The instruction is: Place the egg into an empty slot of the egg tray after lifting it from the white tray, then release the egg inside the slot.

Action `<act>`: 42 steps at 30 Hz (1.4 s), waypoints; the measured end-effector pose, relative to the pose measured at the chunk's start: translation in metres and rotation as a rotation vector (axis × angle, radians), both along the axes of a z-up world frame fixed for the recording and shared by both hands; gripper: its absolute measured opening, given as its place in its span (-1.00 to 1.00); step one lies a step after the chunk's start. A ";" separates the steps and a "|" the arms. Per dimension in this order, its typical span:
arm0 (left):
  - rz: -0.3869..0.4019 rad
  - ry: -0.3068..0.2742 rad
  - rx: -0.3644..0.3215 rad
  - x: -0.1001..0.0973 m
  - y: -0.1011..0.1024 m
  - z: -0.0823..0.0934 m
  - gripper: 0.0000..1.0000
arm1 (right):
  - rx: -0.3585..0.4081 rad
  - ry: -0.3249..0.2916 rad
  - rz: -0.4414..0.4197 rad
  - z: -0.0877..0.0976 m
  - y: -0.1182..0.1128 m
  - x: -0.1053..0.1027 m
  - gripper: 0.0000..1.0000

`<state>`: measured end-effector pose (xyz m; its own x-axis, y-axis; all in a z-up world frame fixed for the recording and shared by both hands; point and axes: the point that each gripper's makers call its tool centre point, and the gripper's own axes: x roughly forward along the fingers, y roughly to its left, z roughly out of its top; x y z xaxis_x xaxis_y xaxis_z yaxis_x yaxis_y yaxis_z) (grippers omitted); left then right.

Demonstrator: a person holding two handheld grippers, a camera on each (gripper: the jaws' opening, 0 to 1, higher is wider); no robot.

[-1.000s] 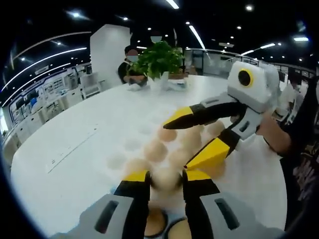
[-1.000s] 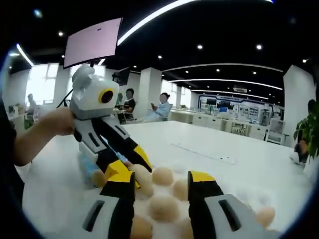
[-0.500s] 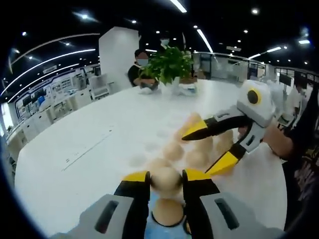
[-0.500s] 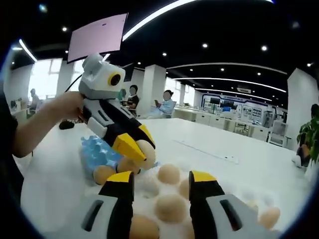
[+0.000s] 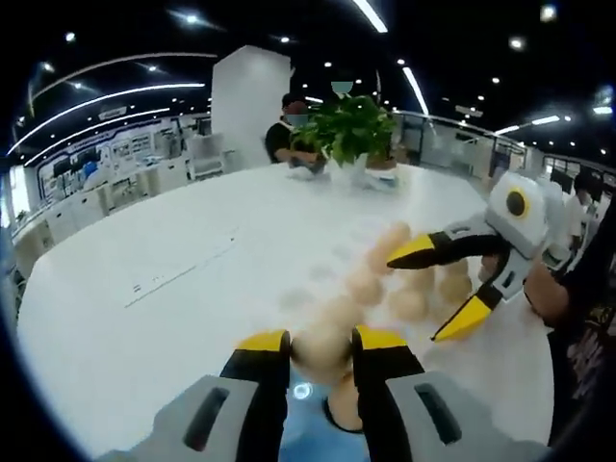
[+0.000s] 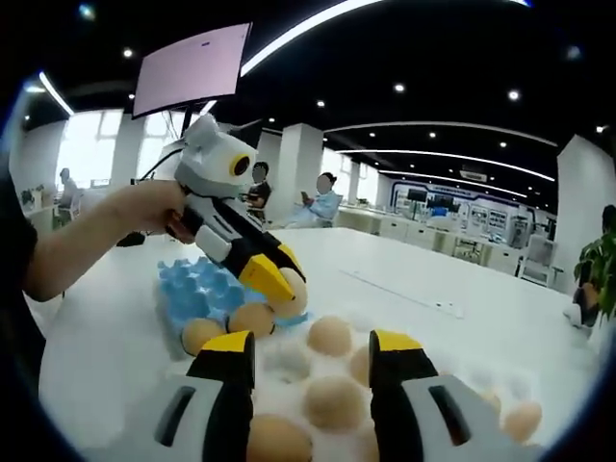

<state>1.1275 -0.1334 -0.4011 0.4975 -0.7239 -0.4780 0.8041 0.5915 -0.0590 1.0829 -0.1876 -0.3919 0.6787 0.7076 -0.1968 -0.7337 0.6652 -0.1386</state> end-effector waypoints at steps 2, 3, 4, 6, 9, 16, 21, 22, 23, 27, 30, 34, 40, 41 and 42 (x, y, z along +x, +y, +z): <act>0.004 -0.003 0.052 0.002 0.003 -0.008 -0.49 | -0.003 -0.002 0.001 0.000 0.000 0.000 -0.01; 0.004 0.000 0.056 0.003 0.002 -0.010 -0.50 | -0.003 -0.002 0.002 0.000 0.000 0.000 -0.01; 0.002 0.004 0.061 0.004 0.002 -0.012 -0.50 | -0.002 -0.003 0.004 0.001 0.001 -0.001 -0.01; -0.001 0.011 0.066 0.003 0.000 -0.015 -0.50 | -0.004 -0.005 0.007 0.001 0.001 -0.001 -0.01; -0.010 0.030 0.058 0.003 -0.001 -0.014 -0.50 | -0.009 -0.007 0.014 0.002 0.004 -0.002 -0.01; -0.026 0.101 0.058 0.000 -0.007 -0.020 -0.50 | -0.022 -0.008 0.021 0.000 0.006 -0.002 -0.01; -0.029 0.095 0.064 0.001 -0.010 -0.023 -0.53 | -0.014 -0.016 0.022 0.004 0.006 -0.002 -0.01; -0.038 0.095 0.062 0.000 -0.010 -0.023 -0.59 | -0.013 -0.013 0.024 0.003 0.006 -0.002 -0.01; -0.049 0.092 0.059 -0.001 -0.012 -0.023 -0.64 | -0.016 -0.014 0.024 0.002 0.006 -0.003 -0.01; -0.056 0.076 0.063 -0.003 -0.011 -0.018 -0.65 | -0.027 -0.013 0.026 0.000 0.007 -0.003 -0.01; -0.056 0.075 0.056 -0.005 -0.010 -0.017 -0.65 | -0.029 -0.014 0.027 0.000 0.008 -0.004 -0.01; -0.055 0.075 0.042 -0.005 -0.010 -0.017 -0.65 | -0.030 -0.014 0.027 -0.001 0.008 -0.003 -0.01; -0.065 0.068 0.045 -0.004 -0.011 -0.018 -0.64 | -0.037 -0.010 0.032 -0.003 0.008 -0.003 -0.01; -0.071 0.061 0.047 -0.004 -0.012 -0.017 -0.63 | -0.037 -0.010 0.032 -0.003 0.008 -0.003 -0.01; -0.078 0.058 0.047 -0.005 -0.014 -0.018 -0.62 | -0.037 -0.010 0.032 -0.003 0.008 -0.003 -0.01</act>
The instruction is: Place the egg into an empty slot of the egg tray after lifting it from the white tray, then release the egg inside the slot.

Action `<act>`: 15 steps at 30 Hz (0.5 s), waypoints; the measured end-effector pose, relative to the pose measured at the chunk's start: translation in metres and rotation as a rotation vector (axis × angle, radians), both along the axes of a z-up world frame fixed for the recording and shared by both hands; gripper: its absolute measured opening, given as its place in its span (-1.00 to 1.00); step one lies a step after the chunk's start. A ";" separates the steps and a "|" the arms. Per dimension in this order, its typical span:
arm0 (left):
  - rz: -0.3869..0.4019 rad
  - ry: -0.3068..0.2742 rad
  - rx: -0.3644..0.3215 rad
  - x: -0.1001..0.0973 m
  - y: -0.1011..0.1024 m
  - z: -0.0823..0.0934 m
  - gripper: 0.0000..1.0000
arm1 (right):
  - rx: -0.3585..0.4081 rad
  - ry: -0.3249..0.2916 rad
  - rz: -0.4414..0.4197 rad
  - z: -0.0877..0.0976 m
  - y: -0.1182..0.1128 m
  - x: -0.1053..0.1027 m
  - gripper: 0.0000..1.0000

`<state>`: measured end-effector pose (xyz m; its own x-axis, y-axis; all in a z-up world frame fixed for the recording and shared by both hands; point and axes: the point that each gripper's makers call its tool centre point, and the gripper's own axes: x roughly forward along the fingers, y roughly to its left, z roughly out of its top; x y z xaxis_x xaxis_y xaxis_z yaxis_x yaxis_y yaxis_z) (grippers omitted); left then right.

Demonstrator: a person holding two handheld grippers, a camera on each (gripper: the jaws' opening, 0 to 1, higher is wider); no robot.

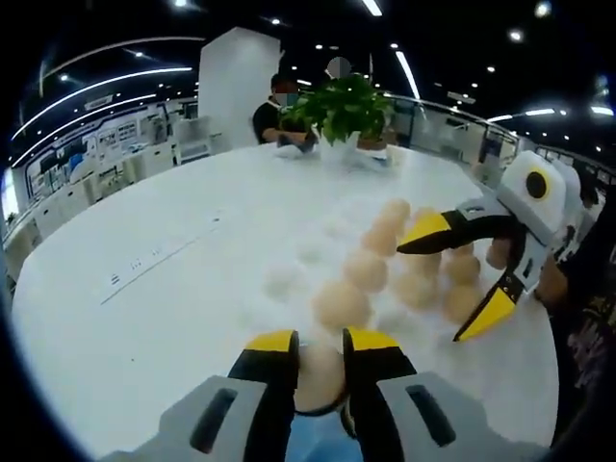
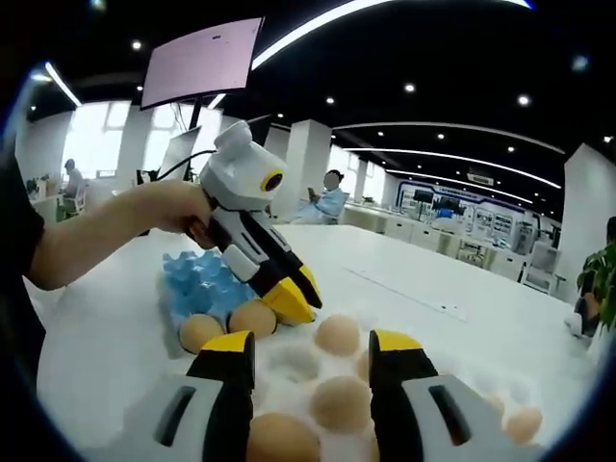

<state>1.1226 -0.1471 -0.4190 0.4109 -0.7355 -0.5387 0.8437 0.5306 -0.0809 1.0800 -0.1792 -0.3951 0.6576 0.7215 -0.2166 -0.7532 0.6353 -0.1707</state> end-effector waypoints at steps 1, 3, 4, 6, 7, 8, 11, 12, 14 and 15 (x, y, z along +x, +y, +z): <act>-0.005 -0.001 0.000 0.000 0.000 0.000 -0.58 | 0.000 0.000 0.000 0.000 0.000 0.000 -0.01; -0.029 -0.018 0.012 -0.002 -0.003 0.001 -0.52 | 0.000 0.000 -0.001 0.000 0.000 0.000 -0.01; -0.039 -0.033 0.026 -0.002 -0.004 0.000 -0.51 | 0.001 -0.001 -0.002 0.000 -0.001 0.000 -0.01; -0.045 -0.037 0.027 -0.003 -0.006 0.002 -0.47 | 0.003 -0.002 -0.002 0.001 -0.001 0.000 -0.01; -0.047 -0.037 0.021 -0.003 -0.007 0.002 -0.47 | 0.003 -0.001 -0.001 0.001 -0.001 0.001 -0.01; -0.051 -0.037 0.015 -0.003 -0.009 0.003 -0.46 | 0.003 -0.001 0.000 0.001 -0.001 0.001 -0.01; -0.050 -0.039 0.000 0.000 -0.011 0.005 -0.42 | 0.001 -0.001 0.001 0.000 0.000 0.001 -0.01; -0.050 -0.040 0.000 0.000 -0.012 0.005 -0.41 | 0.000 -0.001 0.001 0.000 0.000 0.001 -0.01; -0.053 -0.040 0.002 0.002 -0.013 0.005 -0.41 | 0.000 -0.001 0.001 0.000 0.000 0.001 -0.01; -0.056 -0.040 0.003 0.002 -0.014 0.004 -0.41 | -0.001 0.000 0.001 -0.001 0.000 0.001 -0.01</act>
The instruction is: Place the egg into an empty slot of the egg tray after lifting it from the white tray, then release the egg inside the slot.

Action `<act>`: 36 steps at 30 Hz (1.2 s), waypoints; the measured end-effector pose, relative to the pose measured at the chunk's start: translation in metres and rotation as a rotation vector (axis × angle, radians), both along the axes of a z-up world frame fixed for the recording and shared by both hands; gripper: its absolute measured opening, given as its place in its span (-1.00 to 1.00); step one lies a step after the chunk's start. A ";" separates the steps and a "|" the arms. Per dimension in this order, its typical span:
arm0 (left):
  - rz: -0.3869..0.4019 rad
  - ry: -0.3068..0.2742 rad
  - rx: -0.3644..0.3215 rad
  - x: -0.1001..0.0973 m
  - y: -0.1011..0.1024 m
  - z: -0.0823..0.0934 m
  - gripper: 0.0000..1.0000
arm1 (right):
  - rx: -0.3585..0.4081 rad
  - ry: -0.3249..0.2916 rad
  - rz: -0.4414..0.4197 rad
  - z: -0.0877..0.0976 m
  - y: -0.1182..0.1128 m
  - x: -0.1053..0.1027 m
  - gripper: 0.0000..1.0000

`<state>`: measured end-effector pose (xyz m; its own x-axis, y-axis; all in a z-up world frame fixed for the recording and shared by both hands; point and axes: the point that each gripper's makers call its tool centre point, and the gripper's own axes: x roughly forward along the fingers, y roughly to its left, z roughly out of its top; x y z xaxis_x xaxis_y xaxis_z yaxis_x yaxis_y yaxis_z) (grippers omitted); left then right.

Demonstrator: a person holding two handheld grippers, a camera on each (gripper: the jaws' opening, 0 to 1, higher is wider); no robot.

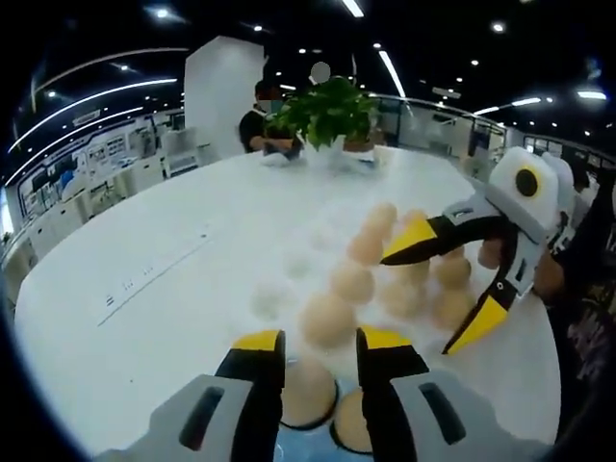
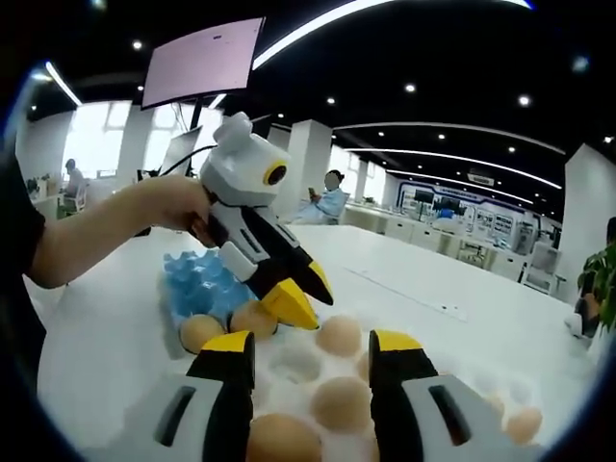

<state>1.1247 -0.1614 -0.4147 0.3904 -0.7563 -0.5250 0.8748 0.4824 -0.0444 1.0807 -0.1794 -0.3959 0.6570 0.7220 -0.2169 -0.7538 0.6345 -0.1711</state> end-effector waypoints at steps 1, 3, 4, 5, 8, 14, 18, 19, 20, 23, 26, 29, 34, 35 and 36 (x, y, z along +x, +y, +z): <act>-0.006 0.000 0.003 0.001 -0.002 0.000 -0.41 | -0.001 0.000 -0.001 0.000 0.000 0.000 -0.01; -0.011 -0.002 0.005 0.003 -0.004 0.000 -0.40 | -0.001 -0.002 -0.001 0.000 0.000 0.000 -0.01; -0.014 -0.004 0.006 0.003 -0.005 0.000 -0.40 | 0.000 -0.003 -0.001 0.001 0.000 0.000 -0.01; -0.016 -0.004 0.005 0.004 -0.007 -0.001 -0.39 | 0.001 -0.005 -0.003 0.001 -0.001 0.000 -0.01; -0.029 0.000 0.000 0.006 -0.013 -0.004 -0.39 | 0.002 -0.004 -0.003 0.001 -0.001 0.000 -0.01; -0.050 0.016 0.029 0.006 -0.024 -0.014 -0.37 | -0.005 -0.003 -0.001 0.000 0.000 -0.001 -0.01; -0.049 0.022 0.034 0.009 -0.024 -0.016 -0.36 | -0.010 -0.006 0.002 0.000 0.000 -0.002 -0.01; -0.047 0.024 0.032 0.010 -0.024 -0.016 -0.37 | -0.011 -0.008 0.003 0.000 0.001 -0.003 -0.01; -0.045 0.026 0.031 0.011 -0.023 -0.017 -0.38 | -0.010 -0.008 0.004 0.001 0.001 -0.003 -0.01; -0.039 0.038 0.019 0.012 -0.022 -0.017 -0.40 | -0.013 -0.014 0.007 0.002 0.002 -0.005 -0.01; -0.041 0.040 0.013 0.006 -0.025 -0.016 -0.40 | -0.016 -0.015 0.009 0.001 0.003 -0.006 -0.01; -0.043 0.038 0.020 0.005 -0.026 -0.016 -0.40 | -0.026 -0.010 0.014 -0.001 0.004 -0.007 -0.01; -0.044 0.017 0.054 0.001 -0.028 -0.017 -0.47 | -0.033 -0.005 0.015 -0.004 0.004 -0.008 -0.01; -0.052 0.007 0.062 -0.003 -0.031 -0.016 -0.47 | -0.033 -0.005 0.014 -0.004 0.004 -0.007 -0.01; -0.052 0.002 0.067 -0.005 -0.031 -0.016 -0.47 | -0.033 -0.004 0.014 -0.005 0.004 -0.007 0.00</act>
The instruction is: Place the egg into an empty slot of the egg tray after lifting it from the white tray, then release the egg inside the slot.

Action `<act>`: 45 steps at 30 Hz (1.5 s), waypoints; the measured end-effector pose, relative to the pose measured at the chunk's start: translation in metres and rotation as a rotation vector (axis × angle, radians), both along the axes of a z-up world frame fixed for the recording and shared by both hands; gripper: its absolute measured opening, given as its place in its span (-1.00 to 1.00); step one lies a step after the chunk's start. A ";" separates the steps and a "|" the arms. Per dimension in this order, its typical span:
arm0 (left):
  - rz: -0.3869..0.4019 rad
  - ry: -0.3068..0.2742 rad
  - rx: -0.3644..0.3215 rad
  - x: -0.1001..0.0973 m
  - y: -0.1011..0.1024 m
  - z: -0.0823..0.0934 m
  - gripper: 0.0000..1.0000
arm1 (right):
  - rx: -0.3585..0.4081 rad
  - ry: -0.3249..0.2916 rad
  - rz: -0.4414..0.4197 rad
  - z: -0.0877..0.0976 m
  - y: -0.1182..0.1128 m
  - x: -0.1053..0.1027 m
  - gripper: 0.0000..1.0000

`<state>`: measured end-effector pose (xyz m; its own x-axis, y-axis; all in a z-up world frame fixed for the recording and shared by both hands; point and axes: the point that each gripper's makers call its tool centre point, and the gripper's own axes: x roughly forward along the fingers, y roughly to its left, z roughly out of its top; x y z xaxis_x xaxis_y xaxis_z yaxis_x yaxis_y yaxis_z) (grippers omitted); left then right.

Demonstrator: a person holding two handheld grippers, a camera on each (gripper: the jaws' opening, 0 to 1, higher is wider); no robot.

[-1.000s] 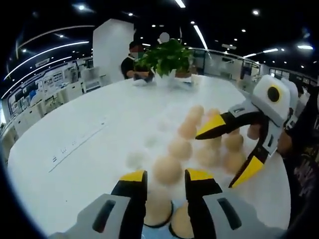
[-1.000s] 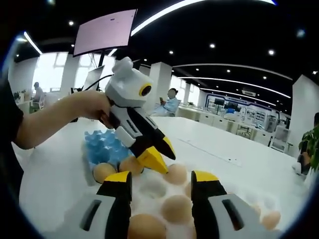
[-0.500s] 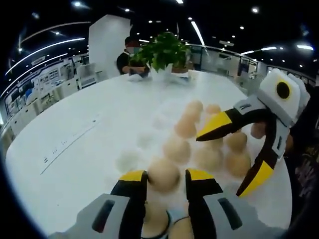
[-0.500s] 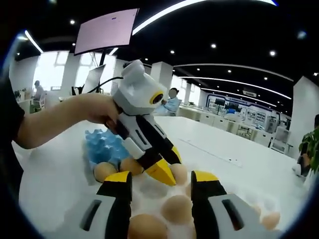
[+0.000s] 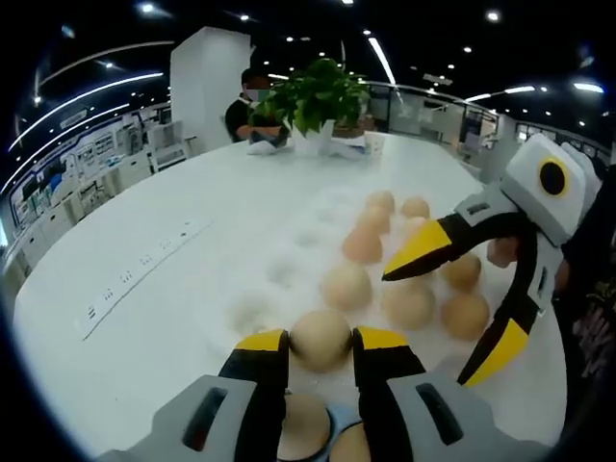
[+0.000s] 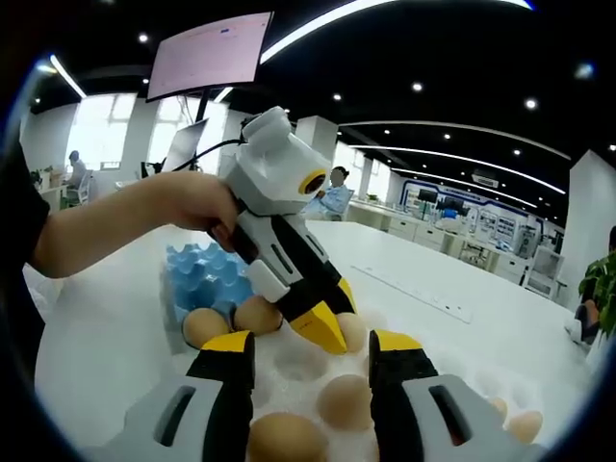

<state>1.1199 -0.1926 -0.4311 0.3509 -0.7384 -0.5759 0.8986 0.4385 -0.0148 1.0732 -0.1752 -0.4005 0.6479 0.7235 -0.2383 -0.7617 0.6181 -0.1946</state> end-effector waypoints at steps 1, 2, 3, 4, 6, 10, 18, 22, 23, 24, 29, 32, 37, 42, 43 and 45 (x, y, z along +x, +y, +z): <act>-0.001 -0.004 0.005 0.000 0.000 0.000 -0.47 | 0.001 0.001 0.000 0.000 0.000 0.000 0.00; -0.002 -0.007 0.007 -0.001 0.000 0.000 -0.47 | 0.001 0.004 0.000 -0.001 0.000 0.000 0.00; -0.005 -0.010 0.010 -0.001 0.001 0.000 -0.47 | 0.000 0.007 0.002 -0.001 0.000 -0.001 0.01; -0.006 -0.011 0.013 -0.001 0.001 0.000 -0.47 | -0.003 0.010 0.006 -0.002 0.001 -0.001 0.01; -0.012 -0.016 0.020 0.000 0.002 0.000 -0.48 | -0.009 0.008 0.005 -0.003 0.001 -0.002 0.01; -0.011 -0.012 0.021 0.002 0.003 0.000 -0.48 | -0.010 0.007 0.007 -0.003 0.002 -0.002 0.01; -0.007 -0.020 0.015 0.005 0.013 0.009 -0.48 | -0.016 0.015 0.011 -0.007 0.003 0.001 0.02; 0.002 -0.024 0.006 0.006 0.019 0.014 -0.48 | -0.020 0.015 0.012 -0.007 0.005 0.000 0.02; 0.004 -0.026 0.005 0.006 0.022 0.015 -0.48 | -0.020 0.016 0.013 -0.008 0.005 0.001 0.02; 0.008 -0.029 0.002 0.007 0.023 0.016 -0.48 | -0.021 0.016 0.013 -0.008 0.006 0.001 0.02; 0.024 -0.039 -0.002 0.007 0.033 0.020 -0.48 | -0.030 0.018 0.016 -0.010 0.008 0.001 0.02; 0.033 -0.039 -0.005 0.006 0.039 0.020 -0.48 | -0.033 0.020 0.019 -0.011 0.009 0.001 0.02; 0.045 -0.048 -0.020 0.004 0.044 0.025 -0.49 | -0.033 0.018 0.019 -0.010 0.009 0.001 0.02; 0.048 -0.061 -0.013 0.001 0.048 0.031 -0.49 | -0.036 0.019 0.020 -0.010 0.009 0.001 0.02; 0.050 -0.064 -0.012 0.000 0.050 0.032 -0.49 | -0.037 0.019 0.021 -0.011 0.010 0.001 0.02; 0.050 -0.067 -0.011 -0.002 0.051 0.034 -0.49 | -0.039 0.018 0.022 -0.011 0.010 0.001 0.02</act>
<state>1.1181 -0.1418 -0.3971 0.4246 -0.7253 -0.5419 0.8748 0.4828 0.0393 1.0741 -0.1652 -0.4115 0.6273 0.7274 -0.2781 -0.7786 0.5933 -0.2044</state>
